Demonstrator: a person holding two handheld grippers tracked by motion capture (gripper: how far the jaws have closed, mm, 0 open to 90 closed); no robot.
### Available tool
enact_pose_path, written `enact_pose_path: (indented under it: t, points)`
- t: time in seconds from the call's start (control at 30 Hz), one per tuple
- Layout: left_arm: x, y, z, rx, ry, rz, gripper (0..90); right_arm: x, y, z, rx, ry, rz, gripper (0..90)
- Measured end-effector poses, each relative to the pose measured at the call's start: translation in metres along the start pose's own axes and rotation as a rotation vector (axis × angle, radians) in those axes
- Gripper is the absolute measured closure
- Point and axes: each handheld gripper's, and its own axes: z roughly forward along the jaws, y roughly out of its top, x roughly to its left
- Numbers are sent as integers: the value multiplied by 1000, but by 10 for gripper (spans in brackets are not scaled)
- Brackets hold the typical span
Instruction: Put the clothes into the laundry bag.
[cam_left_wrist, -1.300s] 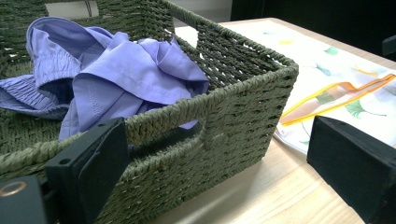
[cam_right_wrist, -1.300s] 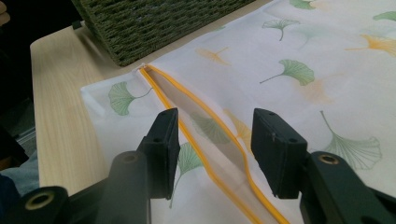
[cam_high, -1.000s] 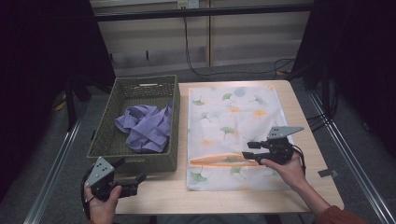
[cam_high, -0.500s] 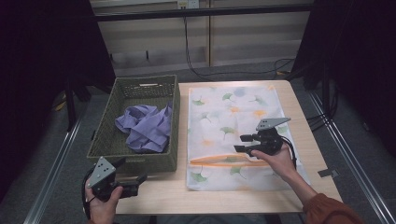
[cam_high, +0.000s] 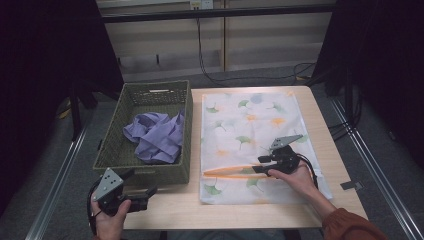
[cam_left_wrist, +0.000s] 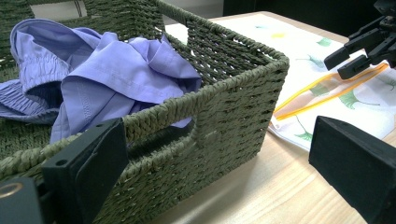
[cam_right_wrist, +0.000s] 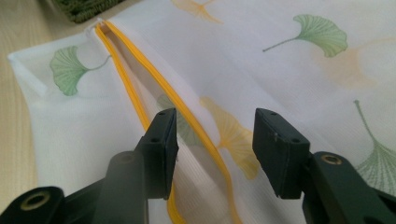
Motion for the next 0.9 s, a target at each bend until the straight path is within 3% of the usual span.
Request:
enact_pose_path:
  t: [0.1, 0.27, 0.33, 0.43, 0.5, 0.67, 0.73, 0.87, 0.9]
  points:
    - [0, 0, -1, -2, 4, -7, 43, 1, 1, -2, -12, 6, 11, 500]
    - [-1, 0, -1, 3, -1, 1, 43, -2, -8, 7, 61, -7, 32, 521]
    - [-1, 0, 0, 3, -3, 2, 43, -1, -9, 9, 66, -20, 30, 545]
    - [0, 0, 0, 5, 0, 0, 43, 1, -9, 11, 55, -46, 3, 623]
    - [0, 0, 0, 5, 4, 0, 42, 2, -9, 11, 49, -63, 15, 672]
    - [-1, 0, 0, 5, 1, 4, 42, -2, -13, 10, 23, -53, 24, 704]
    - [-1, 0, 1, 5, 3, 1, 43, -2, -14, 10, 13, -56, 1, 733]
    - [-1, 0, 1, 10, -4, 0, 43, 2, -13, 12, 20, -108, -56, 809]
    - [-1, 0, 1, 10, -4, 0, 43, 1, -13, 12, 22, -112, -47, 824]
